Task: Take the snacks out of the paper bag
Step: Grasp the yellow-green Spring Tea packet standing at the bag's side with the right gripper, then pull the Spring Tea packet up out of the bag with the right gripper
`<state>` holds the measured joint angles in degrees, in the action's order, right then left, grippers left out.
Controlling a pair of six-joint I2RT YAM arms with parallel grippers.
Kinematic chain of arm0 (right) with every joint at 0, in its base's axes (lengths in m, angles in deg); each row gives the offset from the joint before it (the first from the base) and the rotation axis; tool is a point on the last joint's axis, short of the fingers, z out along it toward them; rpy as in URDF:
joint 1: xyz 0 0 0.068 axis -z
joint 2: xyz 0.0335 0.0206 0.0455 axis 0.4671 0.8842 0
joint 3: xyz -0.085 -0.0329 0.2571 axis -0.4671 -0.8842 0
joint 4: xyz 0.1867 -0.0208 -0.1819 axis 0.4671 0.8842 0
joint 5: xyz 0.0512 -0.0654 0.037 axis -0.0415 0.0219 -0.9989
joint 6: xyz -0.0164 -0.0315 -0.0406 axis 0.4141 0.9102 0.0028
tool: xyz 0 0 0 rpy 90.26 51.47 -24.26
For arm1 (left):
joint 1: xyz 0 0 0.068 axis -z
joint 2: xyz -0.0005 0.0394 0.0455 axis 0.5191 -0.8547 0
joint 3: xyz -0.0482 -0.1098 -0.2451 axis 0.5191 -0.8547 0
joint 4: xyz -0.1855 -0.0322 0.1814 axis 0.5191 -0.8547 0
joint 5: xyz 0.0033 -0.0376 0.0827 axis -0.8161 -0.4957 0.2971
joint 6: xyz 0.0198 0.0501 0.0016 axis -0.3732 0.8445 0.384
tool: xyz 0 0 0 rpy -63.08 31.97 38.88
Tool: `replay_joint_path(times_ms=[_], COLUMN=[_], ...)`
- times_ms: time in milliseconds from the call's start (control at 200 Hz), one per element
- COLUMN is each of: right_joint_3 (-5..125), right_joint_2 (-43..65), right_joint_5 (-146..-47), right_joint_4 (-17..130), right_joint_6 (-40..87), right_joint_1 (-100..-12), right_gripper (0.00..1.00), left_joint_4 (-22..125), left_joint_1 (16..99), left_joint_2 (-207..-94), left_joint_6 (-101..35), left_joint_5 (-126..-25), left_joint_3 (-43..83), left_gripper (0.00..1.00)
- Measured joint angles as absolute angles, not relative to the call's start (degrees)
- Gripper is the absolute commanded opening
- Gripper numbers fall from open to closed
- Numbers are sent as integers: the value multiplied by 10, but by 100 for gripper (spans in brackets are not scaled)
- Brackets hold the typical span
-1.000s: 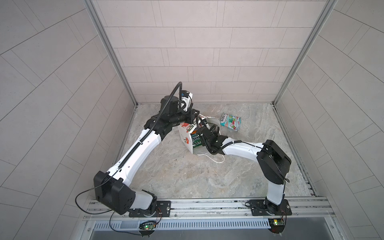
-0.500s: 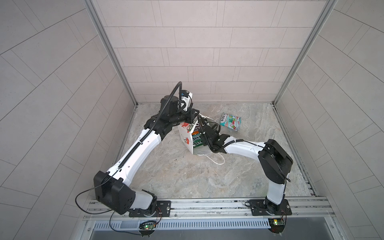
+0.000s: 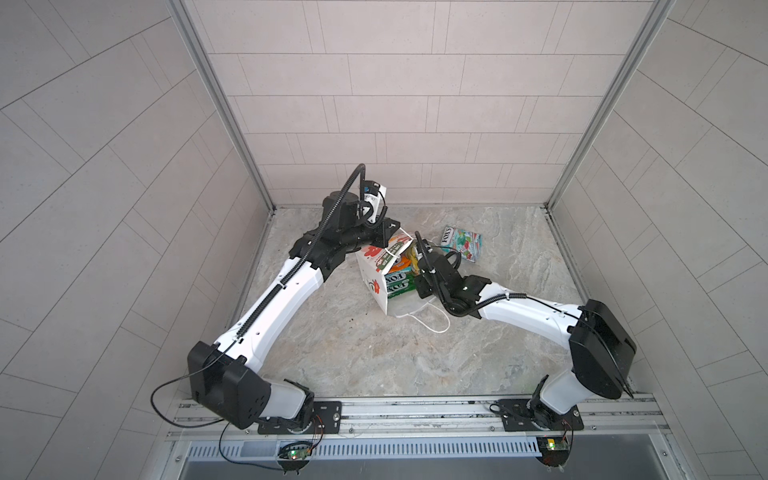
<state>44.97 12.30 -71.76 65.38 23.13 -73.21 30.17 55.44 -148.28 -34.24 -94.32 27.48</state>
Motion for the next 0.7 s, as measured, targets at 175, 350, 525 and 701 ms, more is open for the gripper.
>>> replay_joint_path(times_ms=[175,350,525,701], right_joint_3=[436,431,427,420], right_joint_2=[62,8,-53,-126], right_joint_5=[-732,-756,-791,-806], right_joint_4=[674,704,742,774], right_joint_6=[233,242,256,274], right_joint_1=[-732,-732,-732,-732], right_gripper=[0,0,0,0], left_joint_4=[302,302,302,301], left_joint_1=[554,554,554,554], left_joint_2=[-1486,-1489,-1489,-1489], left_joint_6=[-343,-344,-344,-344], left_joint_5=[-943,-943,-943,-943], left_joint_3=[275,275,274,274], left_gripper=[0,0,0,0])
